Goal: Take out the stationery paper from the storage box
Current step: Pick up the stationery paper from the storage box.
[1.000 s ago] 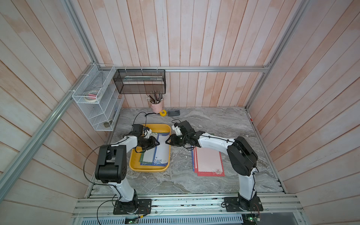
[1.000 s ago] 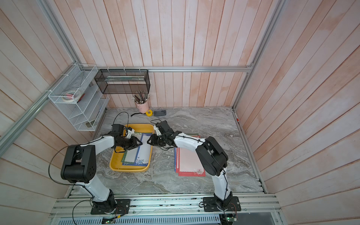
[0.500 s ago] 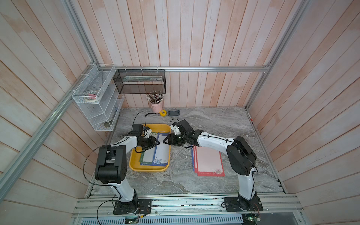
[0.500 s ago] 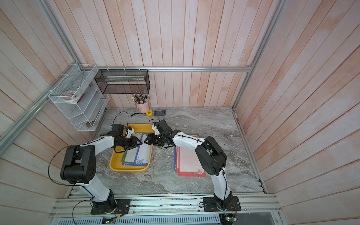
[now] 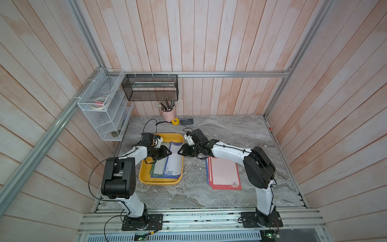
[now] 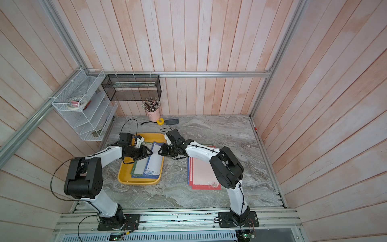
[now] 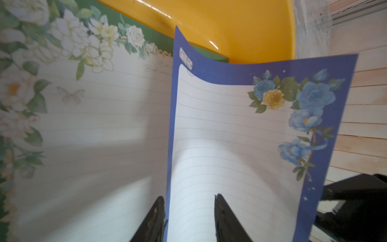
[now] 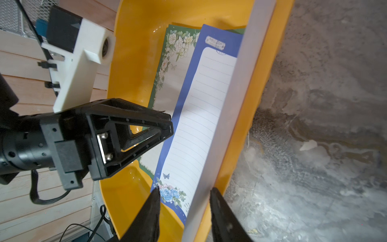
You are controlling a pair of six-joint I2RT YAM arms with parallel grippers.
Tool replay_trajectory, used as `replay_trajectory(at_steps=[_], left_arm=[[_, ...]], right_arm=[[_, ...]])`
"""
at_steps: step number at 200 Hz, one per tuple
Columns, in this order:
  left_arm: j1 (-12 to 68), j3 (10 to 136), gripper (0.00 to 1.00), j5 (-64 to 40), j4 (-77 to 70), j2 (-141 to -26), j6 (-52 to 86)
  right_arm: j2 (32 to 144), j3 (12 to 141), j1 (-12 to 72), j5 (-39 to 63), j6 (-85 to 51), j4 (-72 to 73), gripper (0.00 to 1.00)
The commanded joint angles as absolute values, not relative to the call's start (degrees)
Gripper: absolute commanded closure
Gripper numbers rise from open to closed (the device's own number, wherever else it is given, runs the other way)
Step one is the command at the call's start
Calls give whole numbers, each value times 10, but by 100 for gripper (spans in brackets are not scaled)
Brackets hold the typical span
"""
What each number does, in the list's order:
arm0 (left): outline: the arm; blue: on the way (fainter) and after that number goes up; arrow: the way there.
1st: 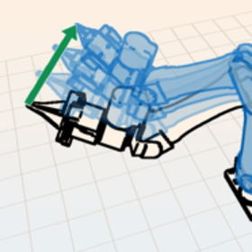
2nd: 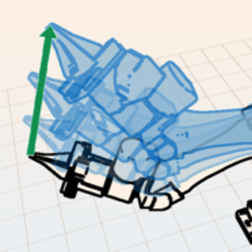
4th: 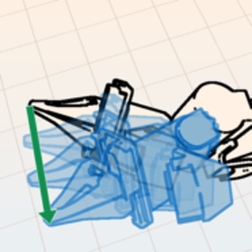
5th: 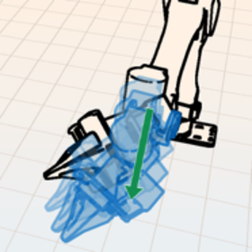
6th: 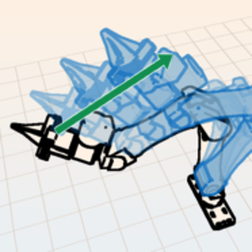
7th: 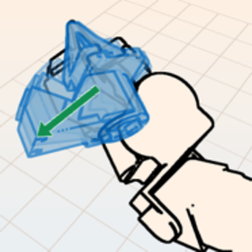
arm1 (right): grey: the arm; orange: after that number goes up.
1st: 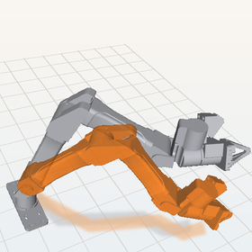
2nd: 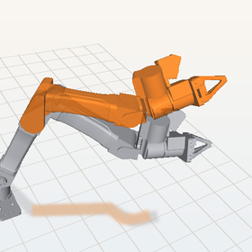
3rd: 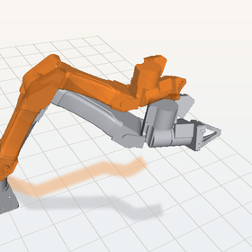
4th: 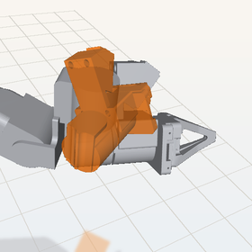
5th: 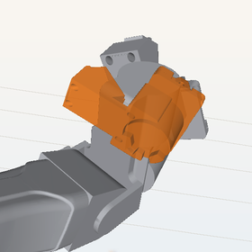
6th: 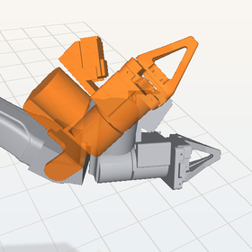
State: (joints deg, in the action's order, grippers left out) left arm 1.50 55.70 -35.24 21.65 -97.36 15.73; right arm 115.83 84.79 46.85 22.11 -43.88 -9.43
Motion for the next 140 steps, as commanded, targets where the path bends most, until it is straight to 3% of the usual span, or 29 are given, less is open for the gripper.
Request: replay_trajectory(at_steps=[1,70,100,140], left_arm=[[14,549,59,-361,206,-955,159],[14,548,59,-363,201,-941,160],[14,546,59,-360,200,-932,158],[10,544,56,-344,191,-902,156]], right_arm=[[1169,861,470,203,-432,-113,66],[1164,861,469,187,-421,-127,84],[1155,860,469,191,-414,-123,100],[1129,844,472,194,-383,-93,100]])
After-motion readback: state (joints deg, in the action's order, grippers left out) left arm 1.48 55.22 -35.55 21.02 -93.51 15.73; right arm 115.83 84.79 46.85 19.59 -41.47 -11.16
